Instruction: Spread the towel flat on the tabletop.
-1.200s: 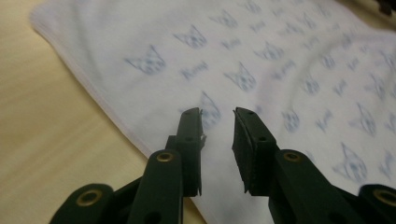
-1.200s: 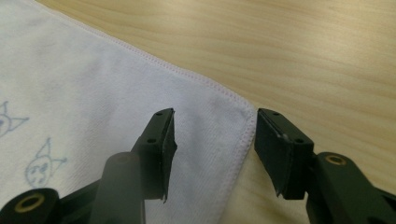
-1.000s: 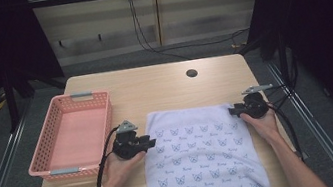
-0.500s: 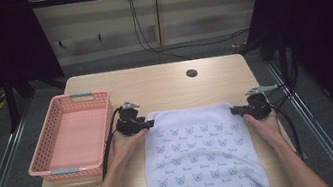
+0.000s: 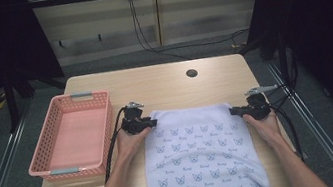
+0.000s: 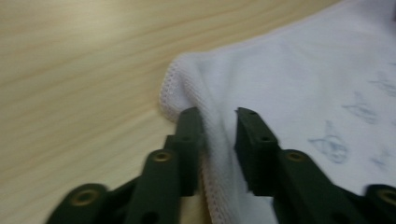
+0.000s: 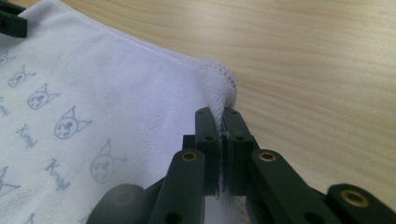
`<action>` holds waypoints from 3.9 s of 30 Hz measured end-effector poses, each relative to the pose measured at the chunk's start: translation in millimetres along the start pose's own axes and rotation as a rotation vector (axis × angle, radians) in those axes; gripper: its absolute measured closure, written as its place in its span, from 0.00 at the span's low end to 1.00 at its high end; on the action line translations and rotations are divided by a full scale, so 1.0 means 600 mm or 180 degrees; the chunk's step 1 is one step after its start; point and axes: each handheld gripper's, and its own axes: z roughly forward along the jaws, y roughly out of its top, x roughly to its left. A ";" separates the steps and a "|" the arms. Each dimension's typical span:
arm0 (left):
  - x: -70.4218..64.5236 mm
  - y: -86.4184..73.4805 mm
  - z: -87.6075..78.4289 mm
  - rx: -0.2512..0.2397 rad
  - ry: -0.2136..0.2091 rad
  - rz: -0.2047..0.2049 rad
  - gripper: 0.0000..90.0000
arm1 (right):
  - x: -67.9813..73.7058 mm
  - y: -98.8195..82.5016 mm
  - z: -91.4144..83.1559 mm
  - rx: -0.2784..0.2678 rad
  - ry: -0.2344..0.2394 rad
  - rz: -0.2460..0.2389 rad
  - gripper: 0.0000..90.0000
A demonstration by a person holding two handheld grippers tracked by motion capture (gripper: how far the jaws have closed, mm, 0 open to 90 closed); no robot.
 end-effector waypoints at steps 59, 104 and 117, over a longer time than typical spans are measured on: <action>-0.084 0.087 -0.219 -0.0988 -0.0224 0.0525 0.97 | 0.050 0.139 -0.188 -0.0831 0.0275 -0.0268 0.98; -0.143 -0.184 -0.169 0.0374 -0.0474 0.0348 0.97 | 0.151 -0.161 -0.164 0.0725 0.0494 -0.0168 0.98; -0.089 -0.111 -0.109 0.0273 -0.0144 0.0265 0.97 | 0.106 -0.101 -0.105 0.0628 0.0193 -0.0130 0.98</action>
